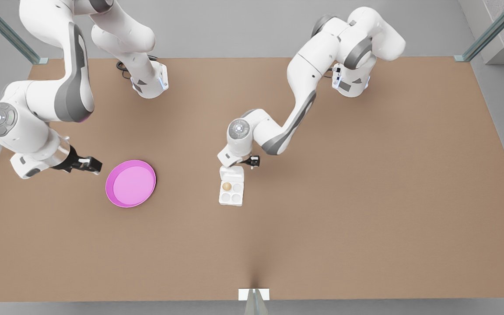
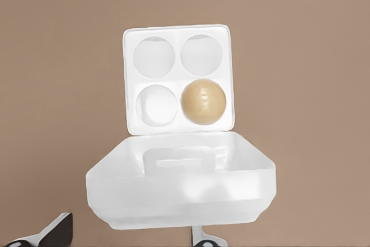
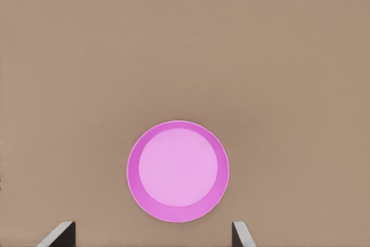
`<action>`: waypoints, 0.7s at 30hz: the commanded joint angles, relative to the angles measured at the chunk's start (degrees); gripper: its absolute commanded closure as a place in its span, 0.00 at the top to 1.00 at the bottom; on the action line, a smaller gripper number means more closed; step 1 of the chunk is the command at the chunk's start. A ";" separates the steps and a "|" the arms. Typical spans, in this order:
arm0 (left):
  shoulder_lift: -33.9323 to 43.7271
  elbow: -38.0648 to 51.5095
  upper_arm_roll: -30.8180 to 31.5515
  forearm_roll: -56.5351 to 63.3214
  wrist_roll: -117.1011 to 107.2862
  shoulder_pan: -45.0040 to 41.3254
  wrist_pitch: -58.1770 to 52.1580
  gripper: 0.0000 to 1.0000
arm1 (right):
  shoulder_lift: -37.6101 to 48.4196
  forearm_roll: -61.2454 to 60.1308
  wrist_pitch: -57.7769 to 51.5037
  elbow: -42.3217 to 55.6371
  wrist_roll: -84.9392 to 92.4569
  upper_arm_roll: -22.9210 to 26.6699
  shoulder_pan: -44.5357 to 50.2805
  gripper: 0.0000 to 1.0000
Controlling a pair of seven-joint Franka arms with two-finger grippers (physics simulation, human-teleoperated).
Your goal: Pack egg into the box and close the box lid
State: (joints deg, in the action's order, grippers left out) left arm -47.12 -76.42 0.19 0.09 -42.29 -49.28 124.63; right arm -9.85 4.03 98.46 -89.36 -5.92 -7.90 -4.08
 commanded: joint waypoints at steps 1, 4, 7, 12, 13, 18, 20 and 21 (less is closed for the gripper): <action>-1.04 0.48 -0.11 0.53 -14.49 0.06 5.71 1.00 | 0.53 1.42 2.17 0.41 13.30 -0.10 0.75 1.00; -1.40 6.28 -0.11 1.32 -15.02 1.29 6.06 1.00 | 0.01 1.42 3.14 1.11 13.83 -0.10 1.01 1.00; -1.57 9.53 -1.86 2.55 -14.14 2.43 6.06 1.00 | -0.35 0.81 2.70 1.11 13.39 -0.10 1.27 1.00; -1.75 9.89 -2.13 2.55 -13.44 3.05 6.85 1.00 | -0.52 0.72 1.12 0.50 13.74 -0.10 1.45 1.00; -1.40 9.80 -2.22 2.64 -11.77 3.22 5.37 1.00 | -0.61 0.72 1.12 0.41 13.83 -0.10 1.36 1.00; 22.94 0.66 -1.51 2.37 22.86 24.84 -26.80 1.00 | -1.05 0.72 3.57 -0.47 13.83 -0.10 0.66 1.00; 34.63 -10.67 0.07 1.32 32.88 30.65 -28.31 1.00 | 0.44 0.72 7.36 -3.90 13.74 -0.10 0.57 1.00; 43.94 -23.58 0.25 1.23 34.90 32.58 -21.90 1.00 | 0.97 0.72 7.01 -3.90 13.83 -0.10 0.66 1.00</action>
State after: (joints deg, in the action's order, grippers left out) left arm -8.43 -93.79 0.01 1.79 -38.59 -17.86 109.01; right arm -9.35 4.80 102.56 -92.79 3.49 -7.98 -3.49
